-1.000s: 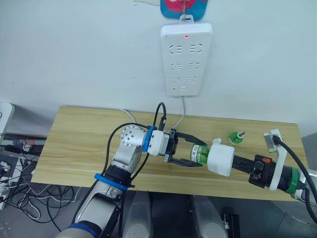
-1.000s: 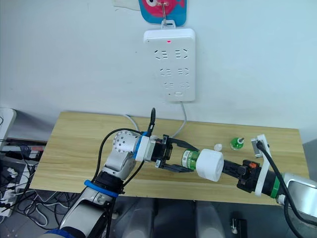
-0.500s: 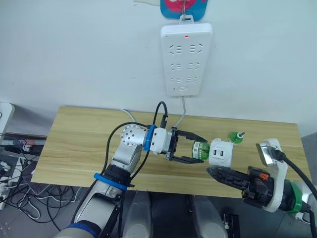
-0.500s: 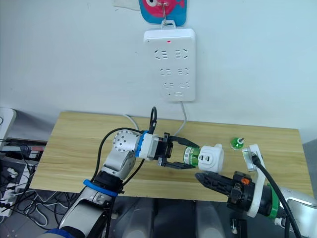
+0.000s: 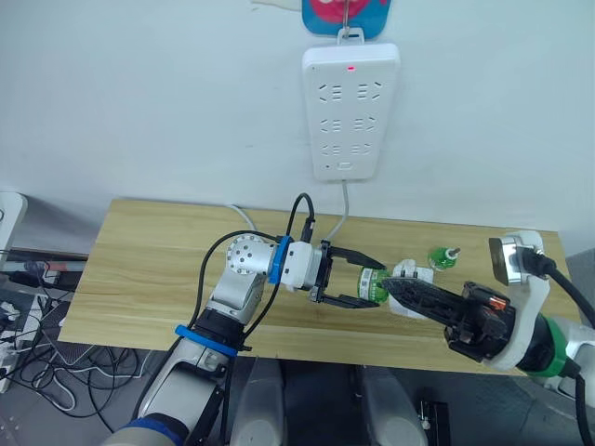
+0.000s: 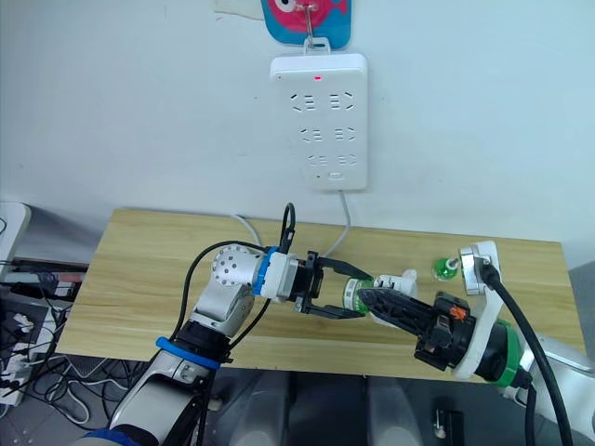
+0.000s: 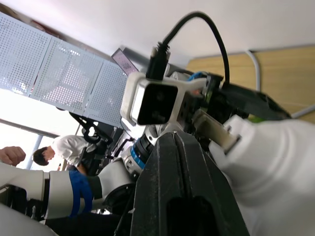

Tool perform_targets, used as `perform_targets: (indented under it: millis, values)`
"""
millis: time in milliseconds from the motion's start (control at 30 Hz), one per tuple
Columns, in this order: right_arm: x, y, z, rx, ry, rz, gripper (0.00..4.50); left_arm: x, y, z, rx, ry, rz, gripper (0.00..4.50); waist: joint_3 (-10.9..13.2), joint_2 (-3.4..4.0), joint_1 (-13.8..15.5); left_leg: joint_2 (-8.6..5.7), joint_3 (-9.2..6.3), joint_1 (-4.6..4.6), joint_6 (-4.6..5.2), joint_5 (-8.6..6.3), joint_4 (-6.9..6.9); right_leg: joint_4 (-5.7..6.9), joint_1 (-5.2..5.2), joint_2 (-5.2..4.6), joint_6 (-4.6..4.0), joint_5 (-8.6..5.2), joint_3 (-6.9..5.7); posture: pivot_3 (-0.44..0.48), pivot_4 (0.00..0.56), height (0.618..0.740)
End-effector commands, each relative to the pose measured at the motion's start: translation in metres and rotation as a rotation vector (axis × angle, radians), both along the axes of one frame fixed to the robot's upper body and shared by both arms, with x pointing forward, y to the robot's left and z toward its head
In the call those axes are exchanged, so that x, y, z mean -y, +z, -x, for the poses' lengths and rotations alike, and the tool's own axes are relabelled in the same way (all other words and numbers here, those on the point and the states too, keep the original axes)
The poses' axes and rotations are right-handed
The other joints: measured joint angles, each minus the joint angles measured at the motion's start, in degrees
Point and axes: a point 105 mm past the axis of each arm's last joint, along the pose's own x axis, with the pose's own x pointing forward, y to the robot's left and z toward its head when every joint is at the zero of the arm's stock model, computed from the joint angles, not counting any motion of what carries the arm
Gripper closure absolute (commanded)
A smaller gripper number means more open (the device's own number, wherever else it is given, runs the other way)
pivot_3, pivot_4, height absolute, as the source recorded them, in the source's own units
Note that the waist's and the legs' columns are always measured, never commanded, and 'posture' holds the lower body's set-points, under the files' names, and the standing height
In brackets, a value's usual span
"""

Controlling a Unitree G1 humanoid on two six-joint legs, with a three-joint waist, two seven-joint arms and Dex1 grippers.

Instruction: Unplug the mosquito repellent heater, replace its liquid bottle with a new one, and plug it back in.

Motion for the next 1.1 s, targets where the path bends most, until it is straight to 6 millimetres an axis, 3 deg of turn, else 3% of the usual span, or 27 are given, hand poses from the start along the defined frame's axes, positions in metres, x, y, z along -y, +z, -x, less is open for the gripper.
perform_targets:
  millis: [33, 200, 300, 367, 467, 667, 867, 1100]
  values:
    - [0.003, 0.005, 0.010, 0.019, 0.065, 0.023, 4.48, 0.003, 0.003, 0.006, 0.033, -0.032, 0.013, 2.24, 0.00, 0.00, 0.03, 0.00, 0.00, -0.01, 0.00, 0.00, 0.00, 0.00, 0.00, 0.00, 0.00, 0.00, 0.00, 0.060, 0.399, 0.740]
    - [0.023, 0.002, 0.023, -0.007, 0.156, 0.184, 4.48, 0.001, 0.003, 0.003, 0.013, -0.013, 0.015, 2.24, 0.00, 0.00, 0.10, 0.00, 0.01, 0.01, 0.01, 0.00, 0.00, 0.00, 0.02, 0.00, 0.00, 0.00, 0.00, 0.058, 0.399, 0.740]
    - [0.036, 0.009, 0.029, 0.001, 0.184, 0.259, 3.86, 0.001, 0.004, 0.000, -0.017, 0.004, 0.018, 2.24, 0.00, -0.01, 0.14, 0.00, 0.01, 0.01, 0.11, -0.06, 0.00, -0.01, 0.03, 0.00, 0.00, 0.00, 0.00, 0.058, 0.399, 0.740]
    - [0.040, 0.014, 0.026, 0.031, 0.158, 0.306, 3.29, 0.000, 0.004, -0.001, -0.021, 0.004, 0.017, 2.24, 0.00, -0.01, 0.11, 0.00, 0.01, 0.02, 0.12, -0.06, -0.01, 0.00, 0.03, 0.00, 0.00, 0.00, 0.00, 0.054, 0.402, 0.740]
    - [0.052, 0.004, 0.028, 0.121, 0.153, 0.497, 2.16, 0.000, 0.005, -0.001, -0.032, 0.001, 0.024, 2.24, 0.00, -0.01, 0.09, 0.00, 0.01, 0.02, 0.12, -0.06, -0.01, -0.01, 0.02, 0.01, 0.00, 0.00, 0.01, 0.054, 0.402, 0.740]
    - [0.075, -0.003, 0.022, 0.175, 0.080, 0.571, 0.03, 0.000, 0.006, 0.002, -0.035, -0.012, 0.034, 2.24, 0.00, -0.01, 0.09, -0.01, 0.03, 0.02, 0.11, -0.06, -0.01, -0.05, 0.02, 0.00, 0.01, 0.00, 0.01, 0.038, 0.402, 0.740]
    - [0.070, 0.003, 0.016, 0.236, 0.070, 0.517, 0.03, 0.000, 0.008, 0.003, -0.039, -0.019, 0.047, 2.24, 0.00, -0.02, -0.01, -0.01, 0.04, 0.03, 0.11, -0.06, -0.02, -0.03, 0.02, 0.01, 0.01, 0.00, 0.01, 0.038, 0.400, 0.740]
    - [0.048, -0.001, 0.015, 0.238, 0.088, 0.444, 0.03, -0.001, 0.014, 0.007, -0.057, -0.036, 0.078, 2.24, 0.00, -0.02, -0.01, -0.01, 0.04, 0.01, 0.12, -0.06, -0.01, 0.00, 0.02, 0.00, 0.00, 0.00, 0.01, 0.046, 0.391, 0.740]
